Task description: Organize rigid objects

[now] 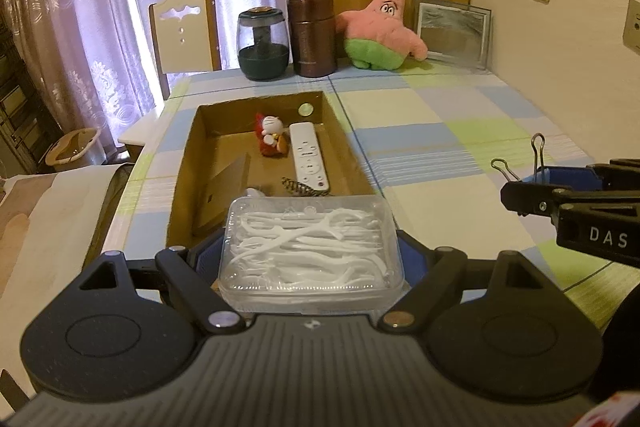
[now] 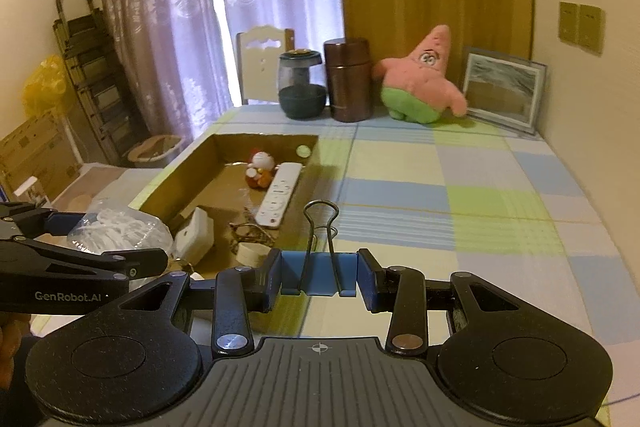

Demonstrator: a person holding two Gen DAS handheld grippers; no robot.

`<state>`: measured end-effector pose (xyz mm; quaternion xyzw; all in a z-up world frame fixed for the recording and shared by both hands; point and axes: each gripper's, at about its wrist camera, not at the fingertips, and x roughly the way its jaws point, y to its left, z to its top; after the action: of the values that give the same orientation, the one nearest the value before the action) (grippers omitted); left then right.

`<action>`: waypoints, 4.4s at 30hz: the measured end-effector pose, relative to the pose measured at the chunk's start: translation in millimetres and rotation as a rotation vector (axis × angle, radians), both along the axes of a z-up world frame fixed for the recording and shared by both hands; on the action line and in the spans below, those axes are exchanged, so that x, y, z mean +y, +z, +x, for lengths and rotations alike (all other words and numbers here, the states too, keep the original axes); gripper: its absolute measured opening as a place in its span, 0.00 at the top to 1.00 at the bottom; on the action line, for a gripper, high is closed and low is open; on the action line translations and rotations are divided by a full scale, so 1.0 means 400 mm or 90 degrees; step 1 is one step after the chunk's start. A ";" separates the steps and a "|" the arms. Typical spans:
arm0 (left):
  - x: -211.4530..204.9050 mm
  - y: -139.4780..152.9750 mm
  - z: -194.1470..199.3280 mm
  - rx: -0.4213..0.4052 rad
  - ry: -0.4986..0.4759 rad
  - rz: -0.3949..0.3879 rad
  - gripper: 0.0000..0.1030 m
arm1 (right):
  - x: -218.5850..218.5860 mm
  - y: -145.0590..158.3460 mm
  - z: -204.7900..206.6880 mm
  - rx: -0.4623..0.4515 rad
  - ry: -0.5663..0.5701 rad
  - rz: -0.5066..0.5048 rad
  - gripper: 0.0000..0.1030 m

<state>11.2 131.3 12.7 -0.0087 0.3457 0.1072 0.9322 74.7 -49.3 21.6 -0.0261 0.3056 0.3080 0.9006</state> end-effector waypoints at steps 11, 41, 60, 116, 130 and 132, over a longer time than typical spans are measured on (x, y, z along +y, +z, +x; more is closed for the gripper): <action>0.092 -0.009 0.037 0.005 0.005 0.004 0.20 | 0.110 -0.016 0.056 0.007 0.043 -0.007 0.65; 0.394 -0.050 0.427 0.032 -0.088 0.038 0.19 | 0.419 -0.119 0.395 0.037 0.101 -0.045 0.65; 0.438 -0.113 0.529 0.062 -0.107 0.029 0.19 | 0.485 -0.178 0.450 0.059 0.127 -0.054 0.65; 0.193 0.048 0.066 0.009 0.053 -0.009 0.01 | 0.127 -0.015 0.090 0.103 0.015 -0.024 0.18; 0.029 0.012 -0.127 0.050 0.081 -0.040 0.01 | -0.038 -0.023 -0.077 0.122 -0.018 -0.049 0.18; 0.015 0.013 -0.140 0.050 0.079 -0.049 0.01 | -0.053 -0.026 -0.093 0.128 -0.017 -0.051 0.18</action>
<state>-44.7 137.4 17.8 -0.0620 0.3848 0.1517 0.9083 37.4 -70.4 11.0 -0.0268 0.4069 0.2847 0.8676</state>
